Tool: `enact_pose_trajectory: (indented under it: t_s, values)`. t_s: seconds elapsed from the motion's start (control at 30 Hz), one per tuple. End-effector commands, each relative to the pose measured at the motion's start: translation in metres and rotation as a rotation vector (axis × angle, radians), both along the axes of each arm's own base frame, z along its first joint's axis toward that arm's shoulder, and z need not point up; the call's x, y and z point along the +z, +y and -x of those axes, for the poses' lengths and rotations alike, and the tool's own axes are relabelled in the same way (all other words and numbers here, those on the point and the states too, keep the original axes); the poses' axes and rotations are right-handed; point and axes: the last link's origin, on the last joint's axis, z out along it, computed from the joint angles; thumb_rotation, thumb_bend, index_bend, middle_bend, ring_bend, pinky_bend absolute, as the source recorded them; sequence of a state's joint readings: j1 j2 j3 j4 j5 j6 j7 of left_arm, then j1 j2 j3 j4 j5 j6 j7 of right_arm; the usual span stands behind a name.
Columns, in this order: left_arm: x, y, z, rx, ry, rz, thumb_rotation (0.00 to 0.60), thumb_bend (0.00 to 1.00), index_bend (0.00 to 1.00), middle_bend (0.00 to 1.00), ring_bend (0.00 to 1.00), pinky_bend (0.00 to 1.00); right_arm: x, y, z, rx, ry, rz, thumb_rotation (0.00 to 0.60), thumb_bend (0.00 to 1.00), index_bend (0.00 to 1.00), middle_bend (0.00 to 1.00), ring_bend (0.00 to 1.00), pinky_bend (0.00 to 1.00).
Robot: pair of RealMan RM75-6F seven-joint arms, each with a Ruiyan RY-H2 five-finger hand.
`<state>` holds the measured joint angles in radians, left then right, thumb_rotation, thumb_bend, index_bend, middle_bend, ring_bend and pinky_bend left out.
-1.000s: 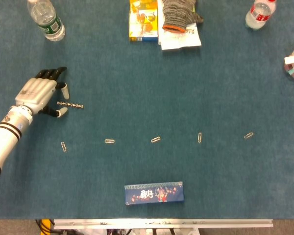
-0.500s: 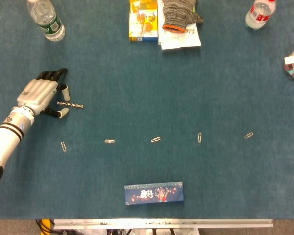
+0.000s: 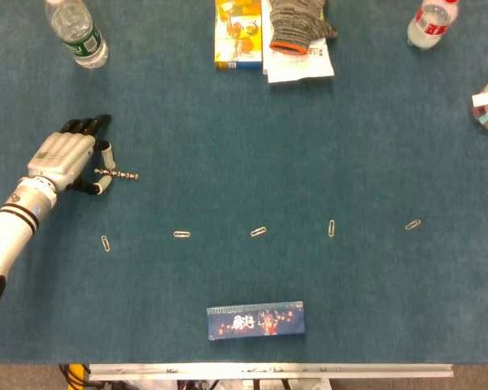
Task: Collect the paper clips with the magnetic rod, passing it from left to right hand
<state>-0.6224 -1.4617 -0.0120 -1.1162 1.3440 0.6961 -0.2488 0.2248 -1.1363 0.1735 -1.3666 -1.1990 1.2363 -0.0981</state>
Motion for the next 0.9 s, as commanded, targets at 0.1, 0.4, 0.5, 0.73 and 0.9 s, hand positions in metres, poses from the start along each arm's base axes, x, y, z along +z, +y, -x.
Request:
enact_pose_trajectory:
  t_s: [0.1,0.4,0.5,0.73,0.9]
  values:
    - [-0.001,0.000,0.000,-0.004,0.006,-0.001,0.600,0.36,0.48,0.00,0.00,0.00,0.000,0.001,0.001,-0.003,-0.002,0.001,0.600,0.02,0.58,0.41,0.32,0.27]
    - [-0.002,0.001,0.001,-0.024,0.035,-0.010,0.600,0.36,0.52,0.00,0.00,0.00,0.000,0.001,0.001,-0.002,-0.005,0.005,0.600,0.02,0.58,0.41,0.32,0.27]
    - [-0.002,0.001,0.001,-0.024,0.034,-0.015,0.600,0.36,0.53,0.00,0.00,0.00,0.000,0.001,0.001,-0.002,-0.007,0.005,0.600,0.02,0.58,0.41,0.32,0.27]
    - [0.002,-0.001,0.000,-0.028,0.025,-0.024,0.600,0.36,0.56,0.00,0.00,0.00,0.001,0.001,0.001,-0.002,-0.009,0.008,0.600,0.02,0.58,0.41,0.32,0.27]
    - [0.010,-0.005,-0.002,-0.040,0.015,-0.038,0.600,0.36,0.57,0.00,0.00,0.00,0.002,0.001,-0.002,0.008,-0.009,0.011,0.600,0.02,0.58,0.41,0.32,0.27]
